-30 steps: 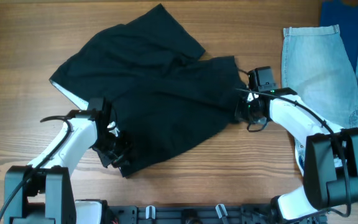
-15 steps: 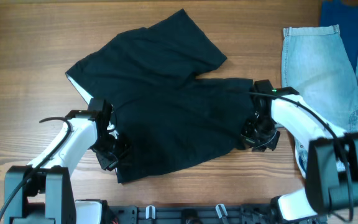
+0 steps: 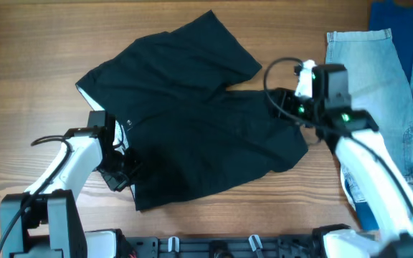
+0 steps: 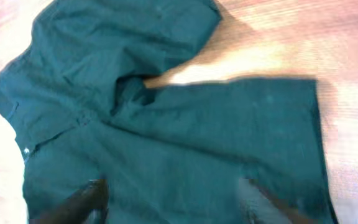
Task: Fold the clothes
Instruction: 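Pull the shorts' top corner right with the right gripper to flatten, then grasp the shorts' bottom corners with left and right grippers, then lift the bottom edge and fold it up over the top half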
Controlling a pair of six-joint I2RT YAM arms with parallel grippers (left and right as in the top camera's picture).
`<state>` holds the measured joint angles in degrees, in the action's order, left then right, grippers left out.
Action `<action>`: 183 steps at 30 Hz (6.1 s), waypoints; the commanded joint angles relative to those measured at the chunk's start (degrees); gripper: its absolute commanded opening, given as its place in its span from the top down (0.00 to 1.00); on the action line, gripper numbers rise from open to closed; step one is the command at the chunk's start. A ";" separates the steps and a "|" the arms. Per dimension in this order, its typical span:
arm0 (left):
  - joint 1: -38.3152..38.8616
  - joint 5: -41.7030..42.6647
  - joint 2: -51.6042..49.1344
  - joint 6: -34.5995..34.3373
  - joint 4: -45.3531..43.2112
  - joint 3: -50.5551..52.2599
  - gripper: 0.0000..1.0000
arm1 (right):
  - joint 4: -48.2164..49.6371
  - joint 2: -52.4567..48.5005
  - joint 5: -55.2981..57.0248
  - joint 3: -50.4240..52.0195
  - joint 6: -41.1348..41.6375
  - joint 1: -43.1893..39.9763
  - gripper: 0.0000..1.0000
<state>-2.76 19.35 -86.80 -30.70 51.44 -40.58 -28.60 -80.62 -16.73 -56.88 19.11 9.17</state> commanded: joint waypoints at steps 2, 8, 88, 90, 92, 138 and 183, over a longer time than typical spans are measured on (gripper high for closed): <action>-0.42 -0.31 -0.31 -0.22 -1.55 0.24 0.96 | 6.25 -15.89 -2.84 -10.60 -4.52 -0.20 0.21; -0.39 -0.33 -0.31 -0.20 -1.99 0.24 0.93 | 20.46 -33.83 -1.57 -15.41 -1.38 -0.20 0.19; 1.11 3.30 -0.31 -22.80 -2.45 8.02 0.44 | -38.16 -13.66 6.84 -15.39 3.28 -16.26 0.35; 2.78 3.34 -0.31 -25.86 -3.76 8.96 0.45 | -38.07 -13.66 6.80 -15.39 3.34 -16.26 0.35; 4.92 4.79 -0.31 -27.47 -6.10 9.86 0.45 | -38.05 -13.66 6.25 -15.39 3.34 -16.26 0.35; 1.46 0.04 0.24 -12.98 -3.80 -1.99 0.96 | -18.34 23.76 1.33 36.76 42.58 -11.85 0.43; 1.46 -2.27 42.77 2.80 16.44 -19.23 0.96 | -32.87 29.29 10.43 -7.82 4.04 -11.85 0.96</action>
<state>-0.91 21.69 -43.81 -28.56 68.14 -58.67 -64.73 -50.28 -10.22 -61.14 31.79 -2.66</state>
